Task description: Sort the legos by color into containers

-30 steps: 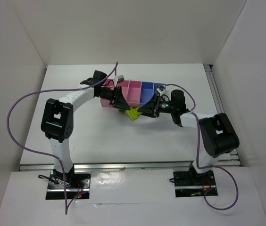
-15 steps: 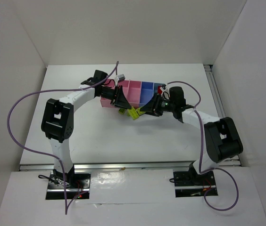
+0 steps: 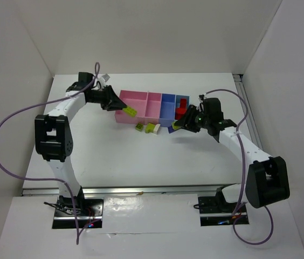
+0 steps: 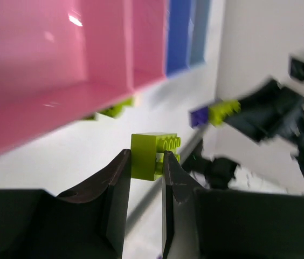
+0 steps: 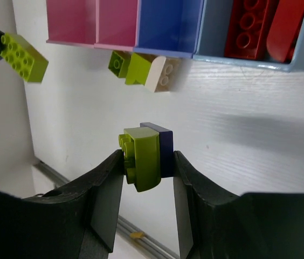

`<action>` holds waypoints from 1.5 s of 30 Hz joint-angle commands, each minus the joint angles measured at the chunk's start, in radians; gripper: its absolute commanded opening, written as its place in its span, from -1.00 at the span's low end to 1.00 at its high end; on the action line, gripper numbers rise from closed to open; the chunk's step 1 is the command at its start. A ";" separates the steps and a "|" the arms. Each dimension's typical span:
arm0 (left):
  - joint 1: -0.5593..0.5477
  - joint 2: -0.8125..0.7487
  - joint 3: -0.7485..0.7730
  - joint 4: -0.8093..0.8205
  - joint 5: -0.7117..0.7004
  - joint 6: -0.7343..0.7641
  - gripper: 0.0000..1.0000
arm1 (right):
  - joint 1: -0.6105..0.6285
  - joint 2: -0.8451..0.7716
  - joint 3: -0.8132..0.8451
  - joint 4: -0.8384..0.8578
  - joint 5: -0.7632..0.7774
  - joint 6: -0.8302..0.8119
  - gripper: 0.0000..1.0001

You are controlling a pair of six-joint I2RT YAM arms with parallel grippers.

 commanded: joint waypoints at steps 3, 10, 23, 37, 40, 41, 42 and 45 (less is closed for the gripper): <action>0.013 -0.035 0.093 0.061 -0.225 -0.148 -1.00 | -0.002 -0.044 0.082 -0.089 0.065 -0.084 -0.71; -0.005 0.090 0.223 0.061 -0.331 -0.180 -1.00 | -0.002 -0.054 0.082 -0.107 0.065 -0.093 -0.71; -0.081 0.150 0.400 -0.086 -0.380 -0.079 0.64 | -0.002 -0.064 0.112 -0.141 0.056 -0.123 -0.71; -0.274 -0.045 0.054 0.004 0.201 0.202 0.65 | -0.002 -0.010 0.177 0.008 -0.264 -0.121 -0.71; -0.303 -0.054 0.015 0.073 0.239 0.188 0.65 | -0.002 -0.010 0.177 0.030 -0.280 -0.121 -0.71; -0.317 -0.054 -0.009 0.098 0.270 0.164 0.61 | -0.002 -0.010 0.177 0.041 -0.295 -0.110 -0.71; -0.332 -0.054 -0.020 0.124 0.282 0.150 0.49 | -0.002 -0.010 0.177 0.041 -0.309 -0.110 -0.71; -0.357 -0.045 -0.053 0.214 0.327 0.118 0.44 | -0.002 -0.010 0.177 0.073 -0.340 -0.084 -0.71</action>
